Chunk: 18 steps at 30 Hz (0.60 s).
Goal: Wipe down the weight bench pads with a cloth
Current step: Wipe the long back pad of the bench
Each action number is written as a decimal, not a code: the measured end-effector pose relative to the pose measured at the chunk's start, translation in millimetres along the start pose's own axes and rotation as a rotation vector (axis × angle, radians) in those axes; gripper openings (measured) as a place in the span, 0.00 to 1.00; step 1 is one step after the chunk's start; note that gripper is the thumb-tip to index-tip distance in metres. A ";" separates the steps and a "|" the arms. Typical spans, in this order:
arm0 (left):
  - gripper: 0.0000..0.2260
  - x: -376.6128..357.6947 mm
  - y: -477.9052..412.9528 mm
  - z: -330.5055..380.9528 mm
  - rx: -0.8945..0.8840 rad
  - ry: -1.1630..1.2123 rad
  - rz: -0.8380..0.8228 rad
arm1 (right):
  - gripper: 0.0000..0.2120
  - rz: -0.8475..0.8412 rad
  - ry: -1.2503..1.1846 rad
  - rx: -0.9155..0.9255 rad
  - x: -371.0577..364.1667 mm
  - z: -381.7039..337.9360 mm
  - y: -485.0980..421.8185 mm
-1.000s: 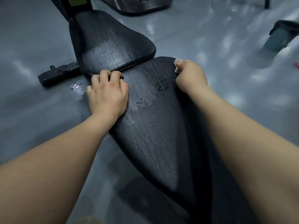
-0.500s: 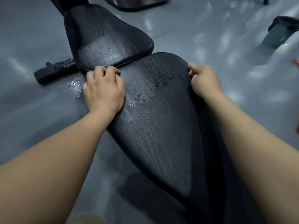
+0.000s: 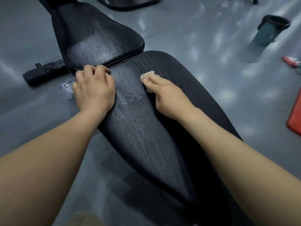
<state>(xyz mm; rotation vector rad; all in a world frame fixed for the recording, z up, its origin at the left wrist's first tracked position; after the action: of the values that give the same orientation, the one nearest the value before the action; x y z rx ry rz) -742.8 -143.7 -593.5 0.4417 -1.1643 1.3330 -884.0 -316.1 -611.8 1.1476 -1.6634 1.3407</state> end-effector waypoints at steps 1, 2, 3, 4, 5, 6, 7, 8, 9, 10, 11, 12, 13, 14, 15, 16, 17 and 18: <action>0.15 -0.1 0.2 0.0 -0.002 0.006 0.004 | 0.27 -0.003 0.013 0.016 2.0 11.5 2.0; 0.15 -0.3 0.0 -0.5 -0.001 0.008 0.007 | 0.25 -0.002 0.037 -0.010 5.4 24.1 3.7; 0.15 -0.7 -0.4 -0.4 0.002 0.010 0.008 | 0.24 0.015 0.063 -0.058 9.5 39.0 5.1; 0.14 -1.1 -0.5 -1.1 0.008 0.010 0.009 | 0.24 0.035 0.069 -0.120 12.0 53.2 6.4; 0.14 -1.0 -0.7 -0.9 0.013 0.010 0.011 | 0.25 0.061 0.044 -0.187 13.8 65.6 6.9; 0.14 -1.3 -0.4 -1.3 0.017 0.007 0.013 | 0.24 0.077 0.008 -0.257 16.0 71.0 6.4; 0.14 -1.3 -0.5 -0.3 0.018 0.003 0.015 | 0.23 0.090 -0.017 -0.319 16.4 73.0 3.9; 0.14 -1.6 -0.4 -0.2 0.017 0.001 0.016 | 0.24 0.088 -0.015 -0.367 16.7 66.7 -0.5; 0.14 -1.4 -0.8 0.4 0.017 0.001 0.017 | 0.27 0.069 0.003 -0.394 16.5 54.5 -6.1; 0.14 -1.4 -0.7 0.7 0.016 0.001 0.017 | 0.30 0.061 0.025 -0.378 14.7 37.9 -10.9; 0.14 -1.2 -0.7 0.8 0.018 0.000 0.017 | 0.32 0.056 0.026 -0.318 10.2 19.2 -14.5; 0.14 -1.4 -0.7 0.5 0.020 -0.001 0.016 | 0.32 0.042 0.011 -0.243 5.8 -1.0 -16.1; 0.14 -1.5 -0.6 0.1 0.021 0.001 0.014 | 0.32 0.043 -0.009 -0.157 0.5 -16.7 -16.1; 0.14 -1.4 -0.6 -0.2 0.022 0.004 0.012 | 0.30 0.039 -0.027 -0.084 -2.8 -27.5 -15.9; 0.14 -1.5 -0.7 -0.5 0.021 0.008 0.011 | 0.28 0.028 -0.032 -0.026 -4.2 -30.4 -16.8; 0.15 -1.7 -0.8 -0.4 0.020 0.010 0.011 | 0.27 0.006 -0.022 0.013 -2.2 -26.3 -18.1; 0.14 -2.1 -0.9 -0.2 0.018 0.009 0.011 | 0.27 -0.010 -0.008 0.037 -1.0 -15.6 -20.1; 0.14 -2.0 -1.0 -0.5 0.017 0.007 0.008 | 0.26 -0.011 -0.003 0.042 0.9 -4.2 -21.3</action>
<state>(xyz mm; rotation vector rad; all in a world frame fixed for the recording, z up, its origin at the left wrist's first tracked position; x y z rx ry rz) -741.3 -144.6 -595.0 0.4445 -1.1503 1.3513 -864.5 -313.8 -602.5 1.1818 -1.6364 1.3733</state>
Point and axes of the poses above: each hand's wrist, its own y-axis away from the middle knuckle, its own x-axis out of the back of the hand, z = x × y, the point moved 1 cm from there along -y, towards the middle knuckle, and after that the axes turned 5 degrees about x, right-handed, at the moved point
